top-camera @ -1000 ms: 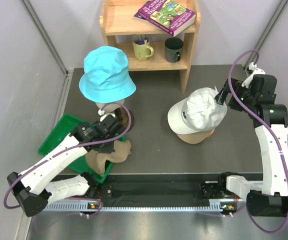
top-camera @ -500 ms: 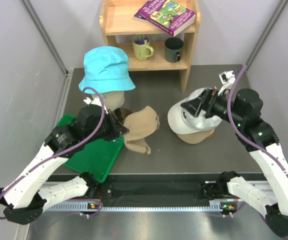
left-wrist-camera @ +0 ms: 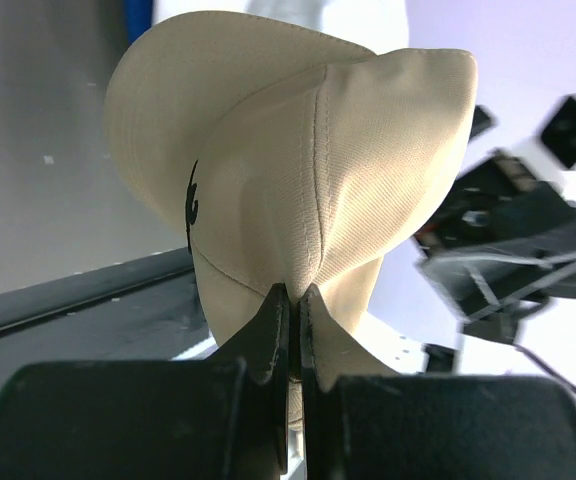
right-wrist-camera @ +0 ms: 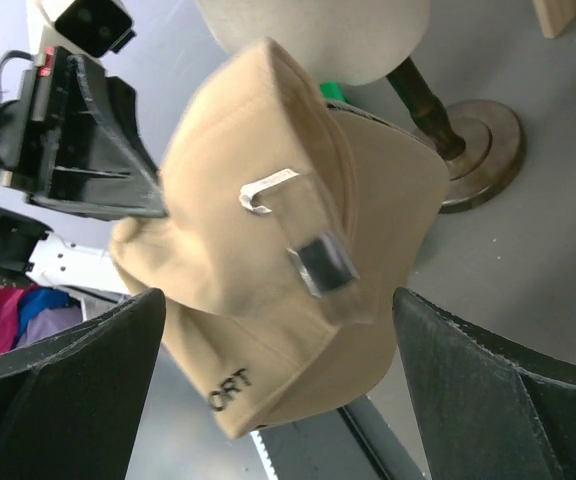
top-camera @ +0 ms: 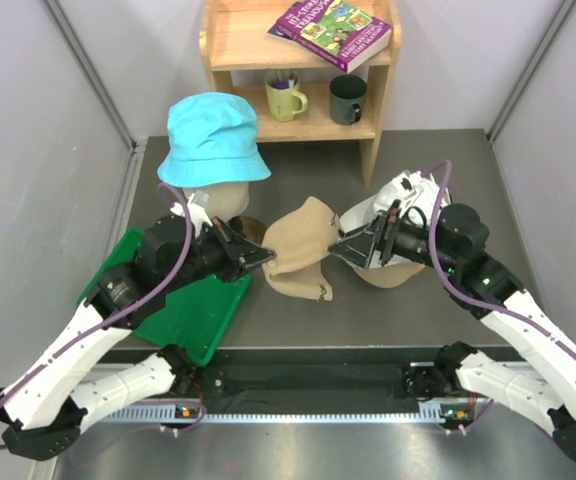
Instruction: Stack the hats
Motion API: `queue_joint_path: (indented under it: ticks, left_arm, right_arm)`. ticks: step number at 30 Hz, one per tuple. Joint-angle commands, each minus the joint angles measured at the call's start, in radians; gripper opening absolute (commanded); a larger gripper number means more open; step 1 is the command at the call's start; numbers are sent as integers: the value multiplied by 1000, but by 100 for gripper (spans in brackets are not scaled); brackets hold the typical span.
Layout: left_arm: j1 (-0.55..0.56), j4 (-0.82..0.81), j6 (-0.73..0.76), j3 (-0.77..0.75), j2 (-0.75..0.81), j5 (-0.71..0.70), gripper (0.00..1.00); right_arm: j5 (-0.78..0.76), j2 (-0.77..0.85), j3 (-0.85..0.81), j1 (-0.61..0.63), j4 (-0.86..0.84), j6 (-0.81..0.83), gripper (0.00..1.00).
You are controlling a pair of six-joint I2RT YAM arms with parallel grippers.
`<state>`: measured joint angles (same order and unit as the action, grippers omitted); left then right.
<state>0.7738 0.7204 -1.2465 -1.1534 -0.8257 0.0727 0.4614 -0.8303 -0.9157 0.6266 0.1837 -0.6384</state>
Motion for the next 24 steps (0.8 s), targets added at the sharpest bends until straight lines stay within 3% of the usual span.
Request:
queue_joint_path:
  ticks: [1, 9, 13, 17, 18, 21, 24]
  left_arm:
    - [1, -124, -76, -6, 30, 44, 0]
    - [-1, -121, -102, 0, 54, 47, 0]
    - [-1, -133, -110, 12, 63, 36, 0]
    - [-1, -164, -123, 41, 69, 21, 0]
    - [-1, -144, -120, 43, 72, -13, 0]
    - [-1, -102, -108, 46, 83, -63, 0]
    - [-1, -55, -73, 41, 86, -174, 0]
  right_arm:
    - [-43, 52, 35, 18, -118, 25, 96]
    - [-7, 60, 89, 24, -282, -21, 96]
    - [83, 5, 54, 41, -300, -44, 90]
    - [137, -47, -6, 77, -227, -41, 59]
    - [135, -53, -26, 82, -186, -32, 32]
    - [86, -52, -123, 84, 32, 26, 4]
    - [46, -53, -227, 85, 255, 81, 0]
